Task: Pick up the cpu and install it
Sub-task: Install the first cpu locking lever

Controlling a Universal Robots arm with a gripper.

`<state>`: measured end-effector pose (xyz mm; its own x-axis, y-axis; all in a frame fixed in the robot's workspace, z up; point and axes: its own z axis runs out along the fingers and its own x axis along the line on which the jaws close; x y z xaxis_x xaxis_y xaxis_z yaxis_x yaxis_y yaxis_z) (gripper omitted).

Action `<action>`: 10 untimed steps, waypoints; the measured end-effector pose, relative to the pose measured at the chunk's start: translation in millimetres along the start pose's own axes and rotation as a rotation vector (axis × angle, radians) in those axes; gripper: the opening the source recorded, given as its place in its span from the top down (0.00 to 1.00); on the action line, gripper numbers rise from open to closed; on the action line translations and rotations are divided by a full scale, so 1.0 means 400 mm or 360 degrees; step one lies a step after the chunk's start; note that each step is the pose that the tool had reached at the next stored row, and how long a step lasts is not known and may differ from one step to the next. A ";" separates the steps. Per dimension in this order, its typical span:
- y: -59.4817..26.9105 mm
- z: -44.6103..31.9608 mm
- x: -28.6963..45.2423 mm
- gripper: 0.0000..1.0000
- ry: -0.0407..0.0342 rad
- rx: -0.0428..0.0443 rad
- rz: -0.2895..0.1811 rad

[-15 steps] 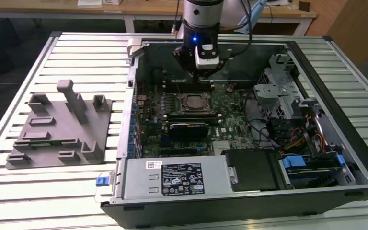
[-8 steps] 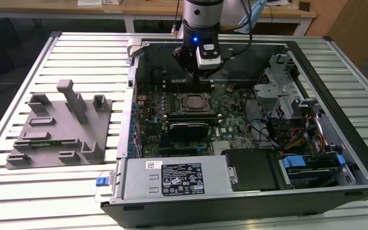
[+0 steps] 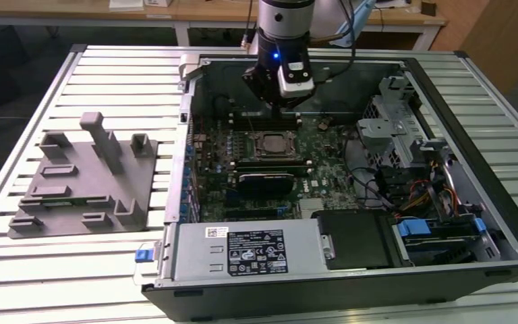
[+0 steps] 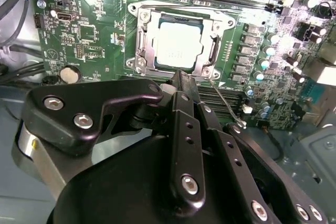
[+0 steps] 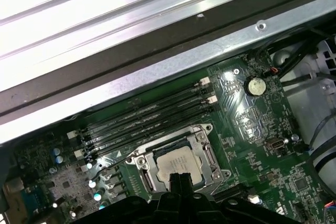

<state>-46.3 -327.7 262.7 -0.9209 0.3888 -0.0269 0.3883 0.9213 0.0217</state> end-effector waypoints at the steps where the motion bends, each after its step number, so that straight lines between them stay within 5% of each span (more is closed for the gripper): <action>1: 0.000 0.000 0.000 0.89 0.0000 0.0000 -0.0009; 10: 0.000 0.000 0.000 0.89 0.0002 -0.0003 -0.0095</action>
<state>-46.3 -327.8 262.6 -0.9424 0.3334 -0.0269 0.3329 0.9427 0.0217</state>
